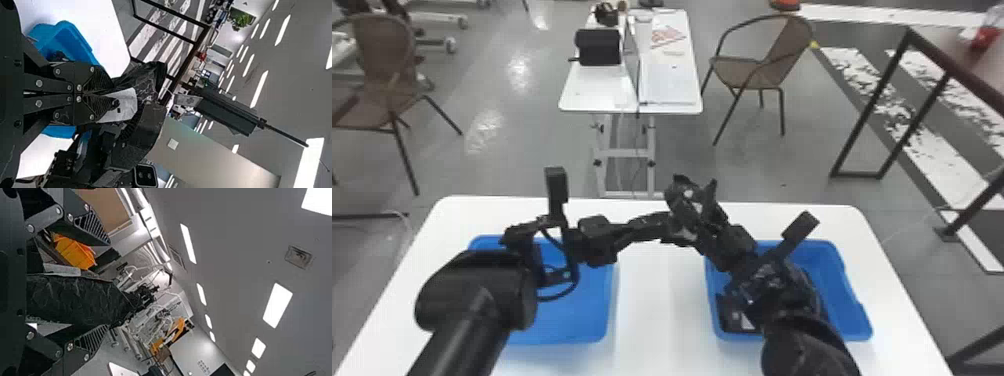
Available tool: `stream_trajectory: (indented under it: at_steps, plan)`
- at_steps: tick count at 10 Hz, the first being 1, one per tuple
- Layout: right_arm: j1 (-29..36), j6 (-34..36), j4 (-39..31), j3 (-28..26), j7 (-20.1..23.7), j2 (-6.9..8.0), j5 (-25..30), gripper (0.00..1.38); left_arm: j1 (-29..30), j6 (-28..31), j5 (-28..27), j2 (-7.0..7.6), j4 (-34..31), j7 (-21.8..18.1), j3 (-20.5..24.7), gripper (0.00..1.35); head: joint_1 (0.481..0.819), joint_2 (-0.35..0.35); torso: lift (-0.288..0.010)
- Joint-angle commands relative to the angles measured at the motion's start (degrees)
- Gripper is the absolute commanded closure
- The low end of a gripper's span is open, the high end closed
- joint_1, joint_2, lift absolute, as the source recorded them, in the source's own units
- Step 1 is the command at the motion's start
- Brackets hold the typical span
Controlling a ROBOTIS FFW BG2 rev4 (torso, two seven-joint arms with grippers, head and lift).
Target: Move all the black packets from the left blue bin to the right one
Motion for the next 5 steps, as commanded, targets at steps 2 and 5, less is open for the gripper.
stream_trajectory:
  at_steps: [2, 5]
  plan:
    - [-0.3, -2.1, 1.3, -0.2, -0.5, 0.62, 0.2, 1.27, 0.3, 0.1, 0.3, -0.29, 0.1, 0.1, 0.5, 1.22, 0.695, -0.077, 0.000]
    - [-0.3, -2.5, 2.1, -0.3, -0.6, 1.06, -2.4, 1.27, 1.7, -0.2, 0.4, -0.73, -0.2, 2.2, 1.8, 1.03, 0.695, -0.078, 0.000]
